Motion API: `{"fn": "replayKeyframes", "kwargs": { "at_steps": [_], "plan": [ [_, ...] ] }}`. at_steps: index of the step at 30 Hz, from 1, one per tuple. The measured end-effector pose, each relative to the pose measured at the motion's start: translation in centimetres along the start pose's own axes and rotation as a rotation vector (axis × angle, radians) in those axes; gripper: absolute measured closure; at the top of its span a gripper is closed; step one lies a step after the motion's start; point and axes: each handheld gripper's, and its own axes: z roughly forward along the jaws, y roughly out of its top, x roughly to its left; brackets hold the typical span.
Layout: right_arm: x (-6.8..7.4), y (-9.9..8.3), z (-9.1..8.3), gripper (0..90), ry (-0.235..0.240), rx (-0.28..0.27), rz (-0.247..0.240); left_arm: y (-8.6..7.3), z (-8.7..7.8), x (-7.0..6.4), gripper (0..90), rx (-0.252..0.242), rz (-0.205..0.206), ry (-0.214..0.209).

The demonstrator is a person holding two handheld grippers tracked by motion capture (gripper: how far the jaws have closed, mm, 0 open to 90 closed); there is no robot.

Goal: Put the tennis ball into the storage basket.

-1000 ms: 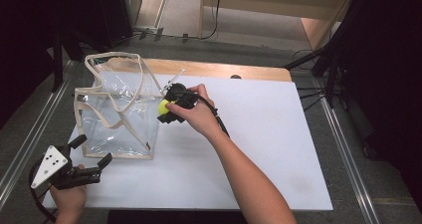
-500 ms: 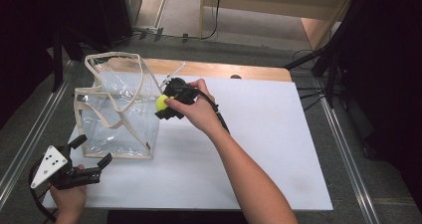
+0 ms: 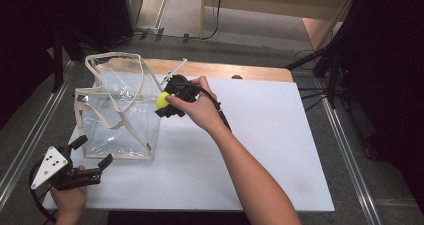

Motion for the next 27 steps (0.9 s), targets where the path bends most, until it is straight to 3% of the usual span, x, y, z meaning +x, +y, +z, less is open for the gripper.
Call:
{"fn": "replayKeyframes", "kwargs": {
  "at_steps": [8, 27],
  "plan": [
    [0.3, 0.8, -0.8, 23.2, 0.001, -0.016, -0.025, 0.0, 0.0, 0.0, 0.0, -0.005, -0.001, -0.002],
    [0.5, 2.5, -1.8, 23.2, 0.017, -0.041, -0.035, 0.0, 0.0, 0.0, 0.0, -0.005, -0.004, -0.003]
  ]
}}
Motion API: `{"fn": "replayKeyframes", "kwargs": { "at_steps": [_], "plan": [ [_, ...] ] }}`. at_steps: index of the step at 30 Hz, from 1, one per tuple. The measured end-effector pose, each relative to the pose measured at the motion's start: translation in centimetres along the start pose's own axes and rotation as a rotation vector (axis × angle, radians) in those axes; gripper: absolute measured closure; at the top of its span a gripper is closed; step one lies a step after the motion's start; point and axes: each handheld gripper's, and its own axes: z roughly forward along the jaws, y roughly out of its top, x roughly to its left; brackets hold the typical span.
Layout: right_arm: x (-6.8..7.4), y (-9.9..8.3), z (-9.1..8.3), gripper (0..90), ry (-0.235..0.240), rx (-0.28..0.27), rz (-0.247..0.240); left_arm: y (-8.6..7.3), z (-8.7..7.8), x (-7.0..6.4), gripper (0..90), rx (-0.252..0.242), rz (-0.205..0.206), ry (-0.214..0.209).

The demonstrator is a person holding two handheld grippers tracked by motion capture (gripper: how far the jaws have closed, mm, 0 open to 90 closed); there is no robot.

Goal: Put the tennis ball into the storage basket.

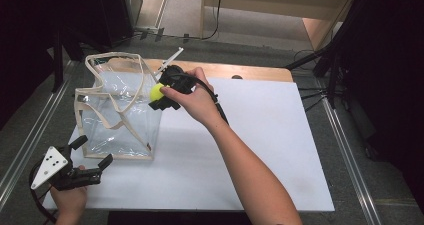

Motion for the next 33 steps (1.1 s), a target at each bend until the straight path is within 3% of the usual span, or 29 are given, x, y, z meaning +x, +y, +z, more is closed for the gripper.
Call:
{"fn": "replayKeyframes", "kwargs": {
  "at_steps": [33],
  "plan": [
    [0.7, 3.2, -2.1, 23.3, -0.009, -0.051, -0.027, 0.0, 0.0, 0.1, 0.0, 0.001, -0.004, 0.002]
  ]
}}
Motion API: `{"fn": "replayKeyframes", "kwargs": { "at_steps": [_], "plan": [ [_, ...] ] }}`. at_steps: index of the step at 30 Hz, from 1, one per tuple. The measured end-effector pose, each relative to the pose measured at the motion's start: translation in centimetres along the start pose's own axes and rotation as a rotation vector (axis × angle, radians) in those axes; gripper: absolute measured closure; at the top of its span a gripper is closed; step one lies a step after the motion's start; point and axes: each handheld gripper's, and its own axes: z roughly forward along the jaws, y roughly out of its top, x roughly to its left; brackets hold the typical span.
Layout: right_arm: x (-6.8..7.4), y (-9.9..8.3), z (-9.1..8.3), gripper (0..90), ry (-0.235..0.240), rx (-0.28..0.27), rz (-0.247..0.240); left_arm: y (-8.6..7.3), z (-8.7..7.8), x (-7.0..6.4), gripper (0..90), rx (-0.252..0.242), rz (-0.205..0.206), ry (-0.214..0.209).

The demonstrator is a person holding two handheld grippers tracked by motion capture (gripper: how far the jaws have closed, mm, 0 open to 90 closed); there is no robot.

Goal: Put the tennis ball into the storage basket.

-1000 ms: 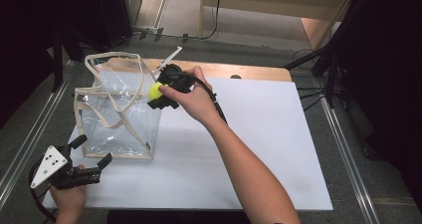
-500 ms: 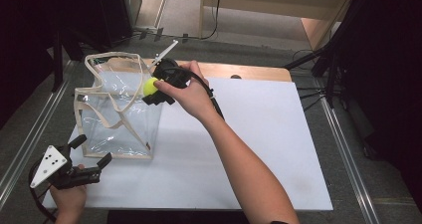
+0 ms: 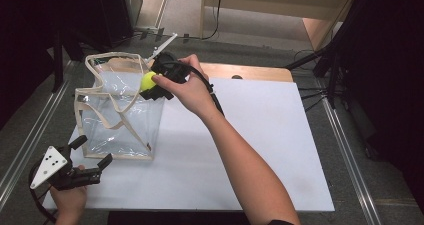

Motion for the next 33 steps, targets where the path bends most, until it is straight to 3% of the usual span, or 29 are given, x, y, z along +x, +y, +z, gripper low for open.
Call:
{"fn": "replayKeyframes", "kwargs": {
  "at_steps": [12, 33],
  "plan": [
    [-0.2, 1.0, -1.1, 23.3, -0.009, -0.019, -0.014, 0.0, 0.0, 0.0, 0.0, 0.004, 0.003, -0.001],
    [0.3, 3.4, -0.4, 23.3, 0.008, -0.035, -0.032, 0.0, 0.0, 0.0, 0.0, -0.001, 0.005, 0.002]
  ]
}}
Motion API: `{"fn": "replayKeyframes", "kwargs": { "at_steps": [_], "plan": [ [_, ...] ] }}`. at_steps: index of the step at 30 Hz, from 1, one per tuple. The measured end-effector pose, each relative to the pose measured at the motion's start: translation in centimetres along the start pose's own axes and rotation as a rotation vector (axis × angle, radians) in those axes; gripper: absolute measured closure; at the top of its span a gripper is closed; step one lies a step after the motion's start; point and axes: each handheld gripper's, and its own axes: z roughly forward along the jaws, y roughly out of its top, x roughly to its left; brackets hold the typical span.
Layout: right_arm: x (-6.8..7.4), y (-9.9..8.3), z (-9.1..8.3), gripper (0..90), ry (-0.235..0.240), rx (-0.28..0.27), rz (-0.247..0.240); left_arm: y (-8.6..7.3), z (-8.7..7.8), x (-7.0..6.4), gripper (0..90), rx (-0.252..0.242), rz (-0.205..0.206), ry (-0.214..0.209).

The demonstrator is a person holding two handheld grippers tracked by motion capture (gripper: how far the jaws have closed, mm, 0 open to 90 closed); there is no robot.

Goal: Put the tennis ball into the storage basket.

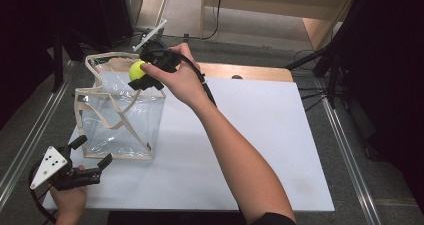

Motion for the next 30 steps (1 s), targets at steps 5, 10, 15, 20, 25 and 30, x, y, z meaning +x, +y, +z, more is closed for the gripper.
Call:
{"fn": "replayKeyframes", "kwargs": {
  "at_steps": [5, 10, 15, 20, 25, 30],
  "plan": [
    [0.2, 0.5, 0.5, 23.3, 0.01, 0.0, -0.006, 0.0, 0.0, 0.0, 0.0, 0.0, 0.001, -0.001],
    [0.5, 1.0, 1.0, 23.3, 0.017, 0.005, -0.008, 0.0, 0.0, 0.0, 0.0, 0.0, -0.001, -0.002],
    [0.8, 1.4, 1.4, 23.2, 0.024, 0.009, -0.012, 0.0, 0.0, 0.0, 0.0, 0.0, -0.003, -0.002],
    [1.0, 1.9, 1.8, 23.3, 0.029, 0.017, -0.024, 0.0, 0.0, 0.0, 0.0, 0.001, -0.001, -0.003],
    [1.0, 2.1, 2.2, 23.3, 0.039, 0.02, -0.019, 0.0, 0.0, 0.0, 0.0, 0.002, -0.001, -0.003],
    [0.9, 2.2, 2.6, 23.3, 0.04, 0.023, -0.019, 0.0, 0.0, 0.0, 0.0, 0.002, 0.0, -0.003]
  ]
}}
